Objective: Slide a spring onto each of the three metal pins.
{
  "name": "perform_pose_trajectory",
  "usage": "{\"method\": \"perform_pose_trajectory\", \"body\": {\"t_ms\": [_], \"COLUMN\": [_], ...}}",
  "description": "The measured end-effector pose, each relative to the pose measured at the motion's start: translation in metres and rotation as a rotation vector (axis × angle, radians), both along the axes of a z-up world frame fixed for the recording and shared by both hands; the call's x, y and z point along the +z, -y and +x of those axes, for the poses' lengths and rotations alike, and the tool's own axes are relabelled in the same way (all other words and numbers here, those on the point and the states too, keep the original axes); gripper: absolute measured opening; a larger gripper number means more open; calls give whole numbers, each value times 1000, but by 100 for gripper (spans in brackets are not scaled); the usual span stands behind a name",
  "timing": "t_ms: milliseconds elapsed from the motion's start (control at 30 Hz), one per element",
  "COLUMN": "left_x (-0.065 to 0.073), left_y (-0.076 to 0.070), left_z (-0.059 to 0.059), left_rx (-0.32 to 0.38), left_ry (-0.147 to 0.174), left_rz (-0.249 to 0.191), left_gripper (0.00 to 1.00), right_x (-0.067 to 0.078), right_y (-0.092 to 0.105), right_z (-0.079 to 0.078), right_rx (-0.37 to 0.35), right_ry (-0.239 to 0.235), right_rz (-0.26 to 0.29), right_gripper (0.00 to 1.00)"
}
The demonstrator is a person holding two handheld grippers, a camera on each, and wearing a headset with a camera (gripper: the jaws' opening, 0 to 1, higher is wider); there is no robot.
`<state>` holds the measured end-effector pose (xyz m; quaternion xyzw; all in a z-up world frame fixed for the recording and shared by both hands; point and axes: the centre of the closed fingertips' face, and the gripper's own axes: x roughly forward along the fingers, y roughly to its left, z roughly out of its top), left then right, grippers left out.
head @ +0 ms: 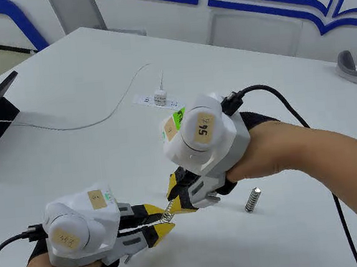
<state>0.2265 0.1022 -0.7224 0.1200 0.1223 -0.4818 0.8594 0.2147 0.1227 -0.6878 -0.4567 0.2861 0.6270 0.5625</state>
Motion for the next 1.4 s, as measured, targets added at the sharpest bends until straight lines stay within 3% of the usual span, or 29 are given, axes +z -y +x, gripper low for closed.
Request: {"method": "perform_pose_trajectory", "body": {"t_ms": [233, 967, 1400], "left_x": [0, 4, 6], "left_y": [-2, -3, -2], "left_z": [1, 3, 5], "left_rx": [15, 25, 27], "left_ry": [-14, -21, -11], "left_rz": [-30, -53, -49], "left_gripper": [10, 10, 11], "right_x": [0, -3, 2], "right_y": [-1, 2, -7], "right_z": [1, 3, 1], "right_rx": [-12, -48, -38], "right_ry": [-6, -17, -22], "right_rz": [8, 23, 37], "right_gripper": [12, 13, 12]}}
